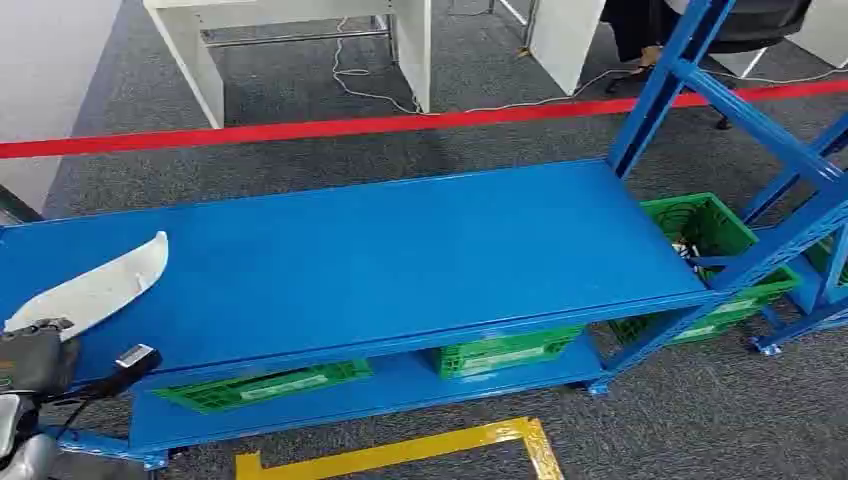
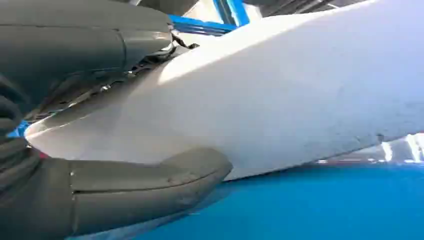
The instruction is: Take the parts from the cabinet and place them on the table.
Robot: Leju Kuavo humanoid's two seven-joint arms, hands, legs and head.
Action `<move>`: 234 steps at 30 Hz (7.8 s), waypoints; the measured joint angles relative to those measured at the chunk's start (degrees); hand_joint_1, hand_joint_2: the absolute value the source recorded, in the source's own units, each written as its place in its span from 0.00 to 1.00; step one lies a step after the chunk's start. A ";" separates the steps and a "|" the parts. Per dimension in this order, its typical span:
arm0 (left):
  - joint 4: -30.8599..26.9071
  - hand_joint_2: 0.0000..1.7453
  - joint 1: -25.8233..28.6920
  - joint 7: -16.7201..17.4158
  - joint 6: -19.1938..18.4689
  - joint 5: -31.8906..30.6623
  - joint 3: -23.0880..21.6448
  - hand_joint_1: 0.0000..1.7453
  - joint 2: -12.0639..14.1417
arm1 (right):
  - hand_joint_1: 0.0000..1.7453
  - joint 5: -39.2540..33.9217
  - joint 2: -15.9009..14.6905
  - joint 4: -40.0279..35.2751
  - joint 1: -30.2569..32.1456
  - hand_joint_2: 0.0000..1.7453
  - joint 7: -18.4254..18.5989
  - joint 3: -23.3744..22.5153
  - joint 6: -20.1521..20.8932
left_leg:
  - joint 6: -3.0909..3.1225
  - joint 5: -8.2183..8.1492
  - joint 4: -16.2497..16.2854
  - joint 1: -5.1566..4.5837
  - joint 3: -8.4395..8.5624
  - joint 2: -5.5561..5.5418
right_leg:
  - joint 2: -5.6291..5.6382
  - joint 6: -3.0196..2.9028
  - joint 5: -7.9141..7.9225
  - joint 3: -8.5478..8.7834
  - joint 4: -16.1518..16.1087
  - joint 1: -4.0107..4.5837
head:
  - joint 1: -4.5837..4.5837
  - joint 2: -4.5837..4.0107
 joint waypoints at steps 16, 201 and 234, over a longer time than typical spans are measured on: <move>-17.29 1.00 9.76 -18.57 5.95 29.75 -2.36 1.00 -3.02 | 0.00 0.26 0.00 0.02 0.13 0.00 -0.68 -0.04 -0.33 | -0.01 -0.02 0.00 -0.01 -0.03 0.03 | 0.07 0.01 -0.01 -0.06 -0.02 -0.01 | 0.00 0.00; -43.78 1.00 27.98 -42.37 -17.40 71.66 8.46 1.00 -33.44 | 0.00 6.95 1.46 0.00 0.07 0.00 -11.37 -10.05 17.25 | 1.91 -0.59 -4.12 -0.75 4.08 0.09 | -1.53 1.47 -6.06 -9.03 13.09 -0.43 | -0.83 0.00; -43.80 1.00 28.13 -42.37 -16.63 72.46 7.30 1.00 -32.81 | 0.00 7.67 1.46 -0.15 0.26 0.00 -11.52 -10.58 17.40 | 1.90 -0.47 -3.69 -0.58 4.09 -1.63 | -1.29 1.29 -4.34 -9.69 16.84 -0.44 | -0.70 0.00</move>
